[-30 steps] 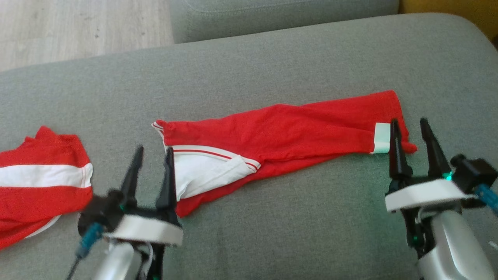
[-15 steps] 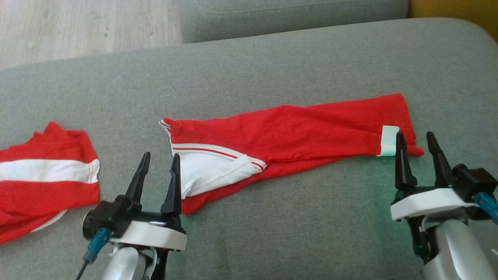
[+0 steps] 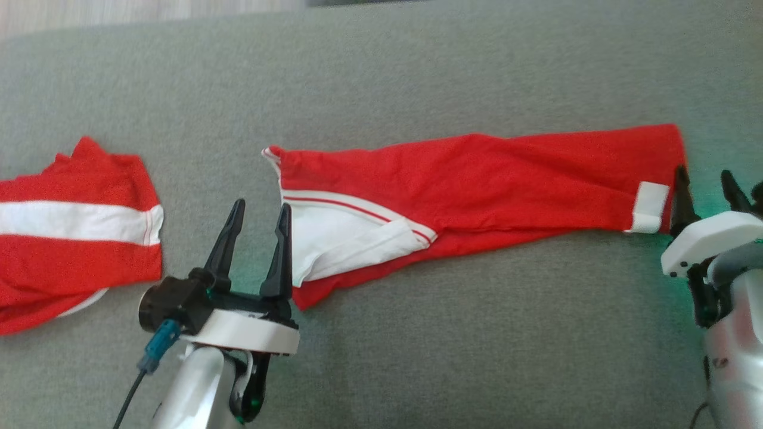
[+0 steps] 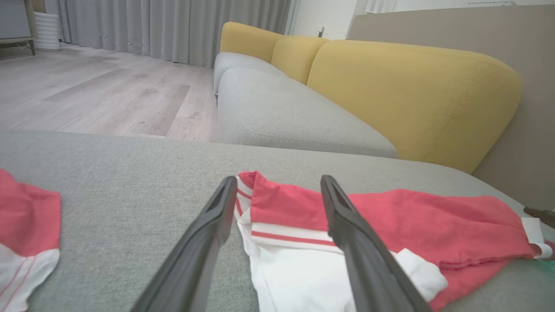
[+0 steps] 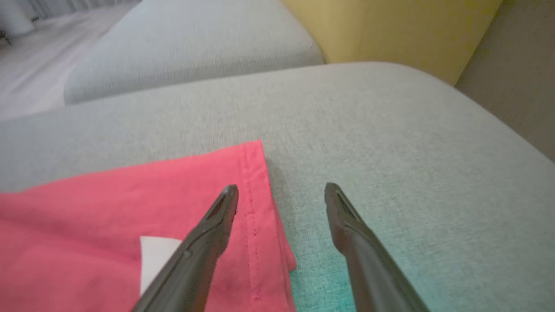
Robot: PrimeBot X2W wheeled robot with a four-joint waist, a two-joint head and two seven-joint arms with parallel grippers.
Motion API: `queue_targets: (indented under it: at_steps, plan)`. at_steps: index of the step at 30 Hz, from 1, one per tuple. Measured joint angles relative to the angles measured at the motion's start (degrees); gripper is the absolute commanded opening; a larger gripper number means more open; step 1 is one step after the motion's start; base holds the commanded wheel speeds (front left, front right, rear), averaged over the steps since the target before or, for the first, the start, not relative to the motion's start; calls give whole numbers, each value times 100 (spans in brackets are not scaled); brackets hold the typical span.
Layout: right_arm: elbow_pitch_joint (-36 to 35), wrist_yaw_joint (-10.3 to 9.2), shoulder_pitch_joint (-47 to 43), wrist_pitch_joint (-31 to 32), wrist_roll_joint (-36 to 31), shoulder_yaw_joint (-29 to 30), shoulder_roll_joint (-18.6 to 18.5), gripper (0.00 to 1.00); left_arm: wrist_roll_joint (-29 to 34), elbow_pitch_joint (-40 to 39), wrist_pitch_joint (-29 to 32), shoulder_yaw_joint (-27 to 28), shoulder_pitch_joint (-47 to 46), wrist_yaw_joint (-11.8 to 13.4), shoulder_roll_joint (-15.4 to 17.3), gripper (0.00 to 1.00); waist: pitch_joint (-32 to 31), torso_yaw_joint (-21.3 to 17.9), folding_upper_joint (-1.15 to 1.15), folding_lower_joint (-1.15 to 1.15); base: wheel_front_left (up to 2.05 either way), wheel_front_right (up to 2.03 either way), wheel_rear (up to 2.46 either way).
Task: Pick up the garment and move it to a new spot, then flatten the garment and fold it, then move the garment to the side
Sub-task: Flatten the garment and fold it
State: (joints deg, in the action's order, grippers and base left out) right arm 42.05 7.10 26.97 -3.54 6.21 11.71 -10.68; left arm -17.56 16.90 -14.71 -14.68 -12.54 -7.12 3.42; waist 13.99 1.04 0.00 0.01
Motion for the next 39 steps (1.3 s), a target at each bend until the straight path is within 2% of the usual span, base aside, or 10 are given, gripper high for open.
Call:
queue_targets:
  at_steps: [5, 13, 14, 15, 20, 25, 32, 39]
  plan:
    - [448, 0, 250, 354, -36, -136, -110, 100, 1, 38, 0, -2, -59, -2, -27, 100, 206, 117, 0, 0, 0, 0, 0]
    - [706, 0, 700, 898, 872, -577, -275, 100, 46, 90, 0, 8, -200, -4, -44, 100, 387, 151, 0, -1, 0, 0, 0]
    - [705, 0, 701, 937, 1009, -617, -294, 66, 46, 98, 0, 10, -220, -4, -45, 100, 382, 140, 0, -1, 0, 0, 0]
    - [713, 0, 701, 938, 1129, -616, -316, 0, 46, 105, 0, 15, -240, -4, -46, 100, 374, 128, 0, -1, 0, 0, 0]
    - [839, 1, 652, 918, 1513, -592, -513, 0, 47, 118, 0, 38, -249, -45, -47, 100, 282, 70, 0, -1, 0, 0, 0]
    - [1057, 1, 606, 748, 1546, -439, -827, 0, 48, 111, 0, 175, -239, -45, -45, 100, 165, 9, 0, -1, 0, 0, 0]
    - [1561, 1, 641, 52, 1020, 186, -1385, 0, 48, 116, 0, 166, -220, -45, -44, 100, -3, -60, 0, -1, 0, 0, 0]
    - [1696, 1, 753, -220, 654, 266, -1185, 0, 47, 131, 0, 167, -81, -45, -41, 100, -214, -116, 0, -2, 0, 0, 0]
